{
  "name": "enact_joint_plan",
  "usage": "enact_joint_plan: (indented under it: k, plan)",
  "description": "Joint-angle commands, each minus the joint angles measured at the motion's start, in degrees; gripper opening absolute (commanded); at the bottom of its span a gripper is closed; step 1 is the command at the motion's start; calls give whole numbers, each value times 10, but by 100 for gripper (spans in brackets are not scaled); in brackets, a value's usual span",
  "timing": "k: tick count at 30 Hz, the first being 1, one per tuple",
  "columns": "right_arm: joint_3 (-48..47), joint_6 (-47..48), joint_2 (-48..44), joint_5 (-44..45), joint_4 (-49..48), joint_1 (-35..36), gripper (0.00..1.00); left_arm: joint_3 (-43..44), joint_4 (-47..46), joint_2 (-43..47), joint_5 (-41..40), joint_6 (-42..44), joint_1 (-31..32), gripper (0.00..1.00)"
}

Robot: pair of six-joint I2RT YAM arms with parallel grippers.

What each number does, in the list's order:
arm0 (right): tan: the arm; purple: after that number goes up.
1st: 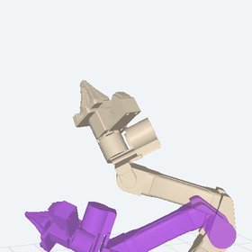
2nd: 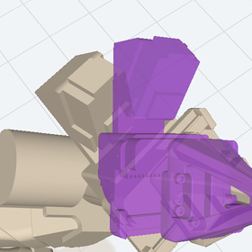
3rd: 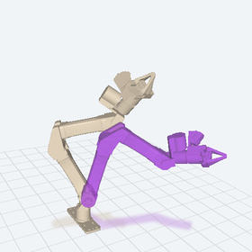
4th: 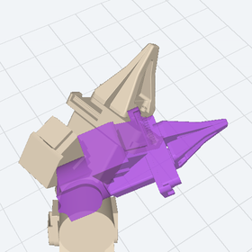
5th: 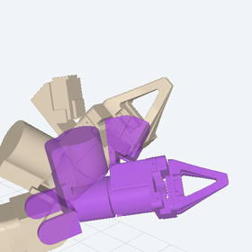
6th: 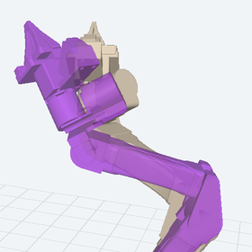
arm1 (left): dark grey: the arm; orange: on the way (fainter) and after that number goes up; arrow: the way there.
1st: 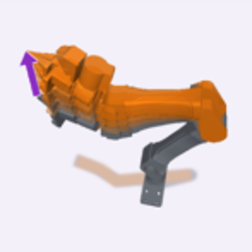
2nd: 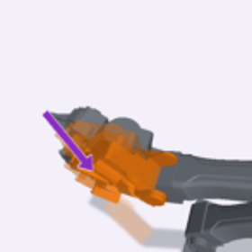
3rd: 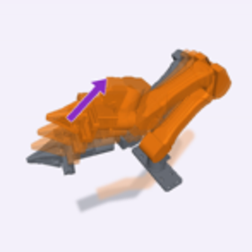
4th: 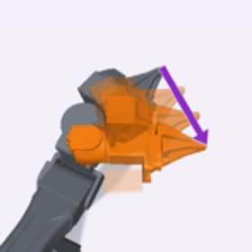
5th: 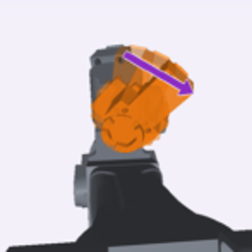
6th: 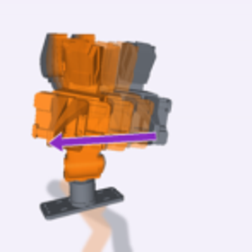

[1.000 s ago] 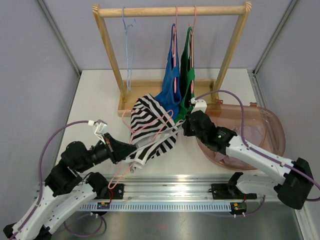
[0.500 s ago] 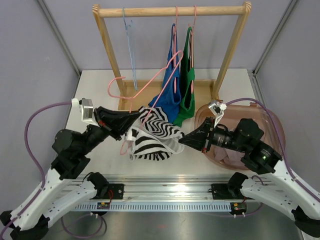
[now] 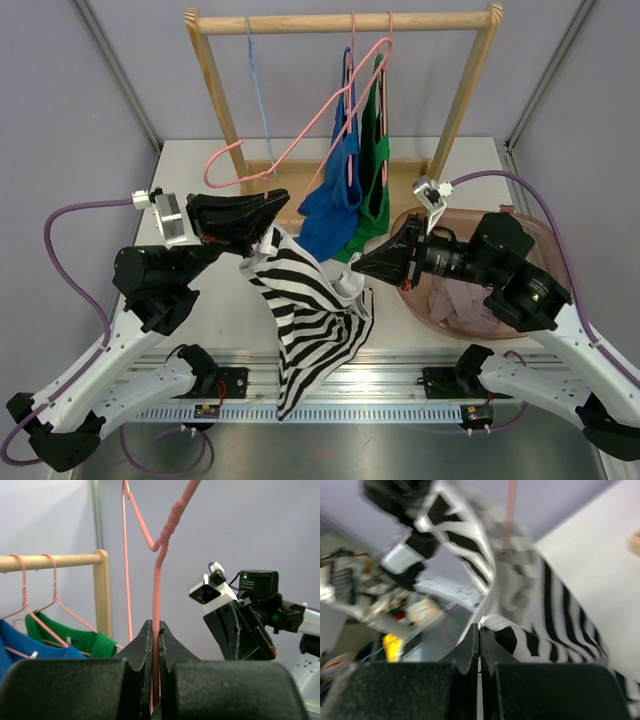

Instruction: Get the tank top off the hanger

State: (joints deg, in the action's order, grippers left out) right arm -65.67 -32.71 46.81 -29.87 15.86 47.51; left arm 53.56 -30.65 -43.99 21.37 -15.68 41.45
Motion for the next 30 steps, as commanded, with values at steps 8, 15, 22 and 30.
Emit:
enact_joint_plan:
  k: [8, 15, 22, 30]
  plan:
    - [103, 74, 50, 295, 181, -3, 0, -85, -128, 39, -269, 45, 1, 3]
    - [202, 39, 54, 368, 199, -3, 0, -75, -180, 39, -336, 76, 1, 0]
    - [183, 33, 9, 302, 177, -3, 0, -56, -122, 54, -310, 51, 1, 0]
    - [183, 13, 31, 143, 52, 0, 51, 35, 223, 79, -318, -20, 1, 0]
